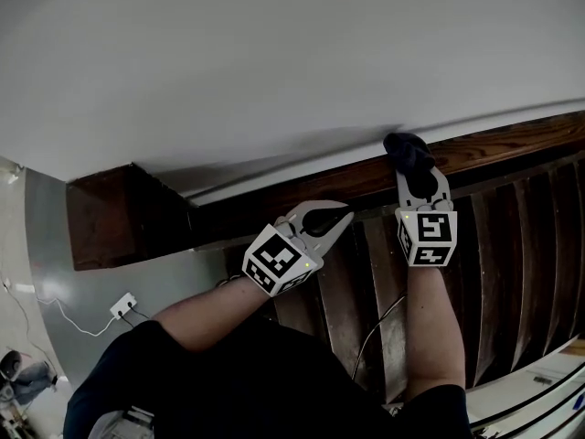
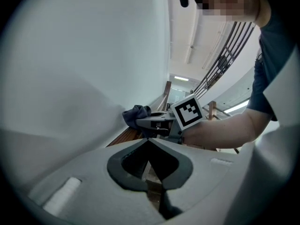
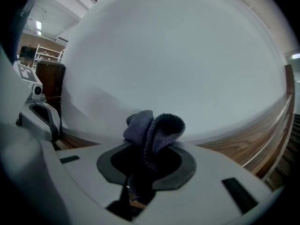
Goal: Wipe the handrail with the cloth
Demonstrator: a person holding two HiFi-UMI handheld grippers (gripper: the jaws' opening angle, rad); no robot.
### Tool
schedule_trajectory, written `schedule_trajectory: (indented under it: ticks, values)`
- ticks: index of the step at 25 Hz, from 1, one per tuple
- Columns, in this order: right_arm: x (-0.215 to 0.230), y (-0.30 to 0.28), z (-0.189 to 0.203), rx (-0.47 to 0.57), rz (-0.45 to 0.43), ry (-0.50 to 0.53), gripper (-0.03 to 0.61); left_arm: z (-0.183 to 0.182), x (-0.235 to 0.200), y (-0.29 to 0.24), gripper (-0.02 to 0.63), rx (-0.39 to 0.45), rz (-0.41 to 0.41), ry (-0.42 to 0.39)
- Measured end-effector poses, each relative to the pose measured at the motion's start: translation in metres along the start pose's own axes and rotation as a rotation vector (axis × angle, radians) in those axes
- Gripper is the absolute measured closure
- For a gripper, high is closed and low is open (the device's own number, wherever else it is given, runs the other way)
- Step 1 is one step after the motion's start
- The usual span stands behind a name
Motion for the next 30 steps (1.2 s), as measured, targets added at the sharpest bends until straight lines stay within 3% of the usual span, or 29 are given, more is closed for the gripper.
schedule_trajectory:
  ticks: [20,30]
  values:
    - [-0.208,-0.035,-0.004,-0.053,-0.270,0.046,0.482,0.081,-0.068,0.112,0.611,-0.039,-0.251,0.099]
    - [-0.295,-0.043,-0.004,-0.058,-0.424,0.091,0.482,0.118,-0.073,0.148,0.610,-0.052,-0.323,0.135]
Point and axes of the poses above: the fingertips, and each gripper's own axes: y backward along the fingers, x to its right, z out of its underside, the point moved 3 cm from there along y, backward along the fingers, and after that the axes turned 5 degrees about y, right-handed, at the moved point
